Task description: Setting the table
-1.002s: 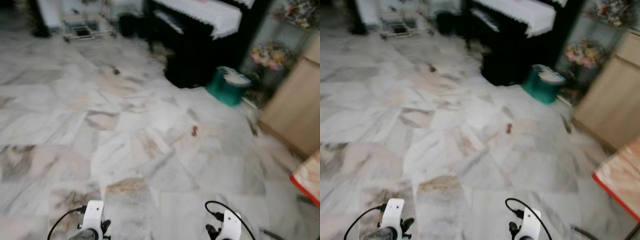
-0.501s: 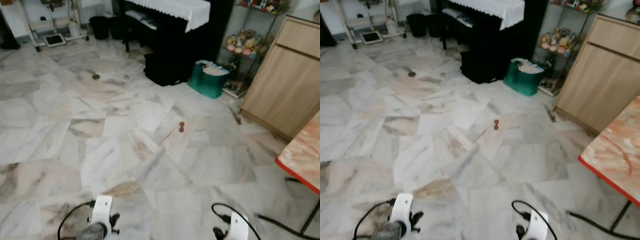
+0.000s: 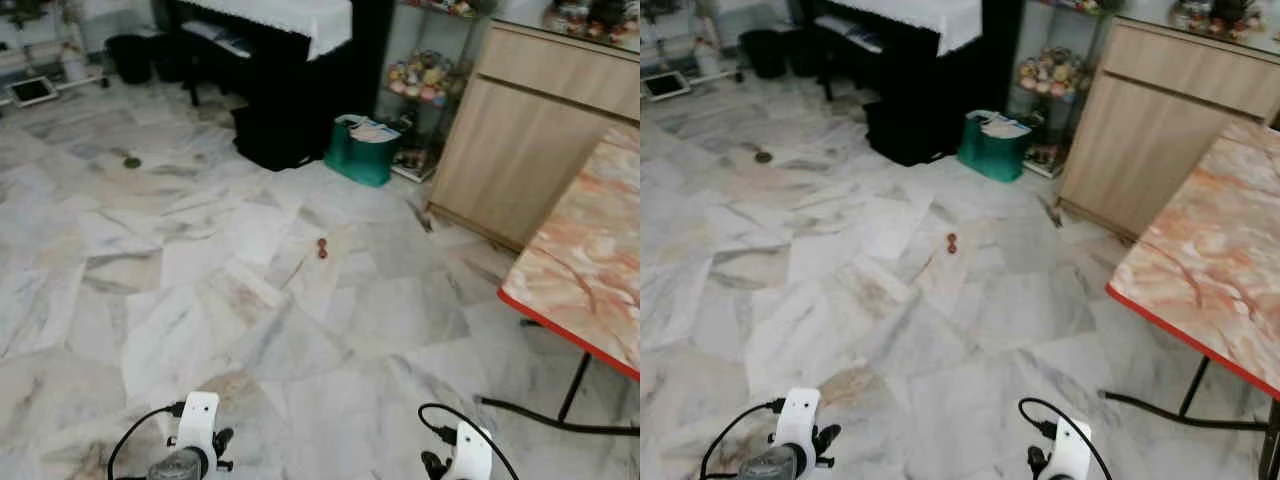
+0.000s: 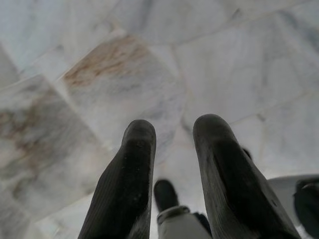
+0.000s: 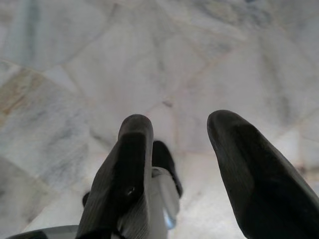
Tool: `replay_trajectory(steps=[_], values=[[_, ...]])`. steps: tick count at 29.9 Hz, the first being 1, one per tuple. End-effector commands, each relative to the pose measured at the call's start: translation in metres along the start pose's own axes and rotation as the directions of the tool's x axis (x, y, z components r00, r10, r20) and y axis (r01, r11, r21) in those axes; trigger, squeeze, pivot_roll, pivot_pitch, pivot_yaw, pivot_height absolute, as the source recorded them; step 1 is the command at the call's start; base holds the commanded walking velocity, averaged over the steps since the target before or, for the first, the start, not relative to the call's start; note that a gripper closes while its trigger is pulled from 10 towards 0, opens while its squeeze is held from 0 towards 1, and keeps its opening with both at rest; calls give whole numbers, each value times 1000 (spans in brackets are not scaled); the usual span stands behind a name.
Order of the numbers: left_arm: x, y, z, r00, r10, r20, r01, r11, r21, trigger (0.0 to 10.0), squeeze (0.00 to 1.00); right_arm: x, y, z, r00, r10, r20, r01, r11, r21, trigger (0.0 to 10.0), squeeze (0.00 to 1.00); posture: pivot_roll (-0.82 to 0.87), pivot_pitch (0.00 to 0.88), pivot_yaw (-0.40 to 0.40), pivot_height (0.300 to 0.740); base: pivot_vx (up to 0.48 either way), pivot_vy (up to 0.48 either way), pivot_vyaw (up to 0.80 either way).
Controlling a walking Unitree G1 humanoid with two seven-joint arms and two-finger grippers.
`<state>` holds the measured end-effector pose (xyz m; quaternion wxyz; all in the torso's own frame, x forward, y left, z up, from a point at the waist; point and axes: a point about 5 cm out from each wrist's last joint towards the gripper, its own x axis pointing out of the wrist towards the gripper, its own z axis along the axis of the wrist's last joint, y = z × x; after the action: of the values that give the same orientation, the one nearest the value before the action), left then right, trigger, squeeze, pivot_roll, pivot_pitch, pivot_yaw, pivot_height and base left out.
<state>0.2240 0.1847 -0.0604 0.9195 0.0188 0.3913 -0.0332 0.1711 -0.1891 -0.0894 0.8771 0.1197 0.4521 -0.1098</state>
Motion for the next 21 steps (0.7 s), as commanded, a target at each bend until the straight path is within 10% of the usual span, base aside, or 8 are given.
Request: replay_trajectory(steps=[1, 21], values=[[-2, 2, -8, 1000, 4, -26, -4, 1000, 0, 10000, 0, 0, 1, 0, 1000, 1, -1, -1, 1000, 2, 10000, 0, 44, 0, -44, 740, 0, 0, -525], [-2, 2, -8, 1000, 14, -23, -15, 999, -42, 10000, 0, 0, 1, 0, 1000, 1, -1, -1, 1000, -8, 10000, 0, 46, 0, -47, 740, 0, 0, -519]])
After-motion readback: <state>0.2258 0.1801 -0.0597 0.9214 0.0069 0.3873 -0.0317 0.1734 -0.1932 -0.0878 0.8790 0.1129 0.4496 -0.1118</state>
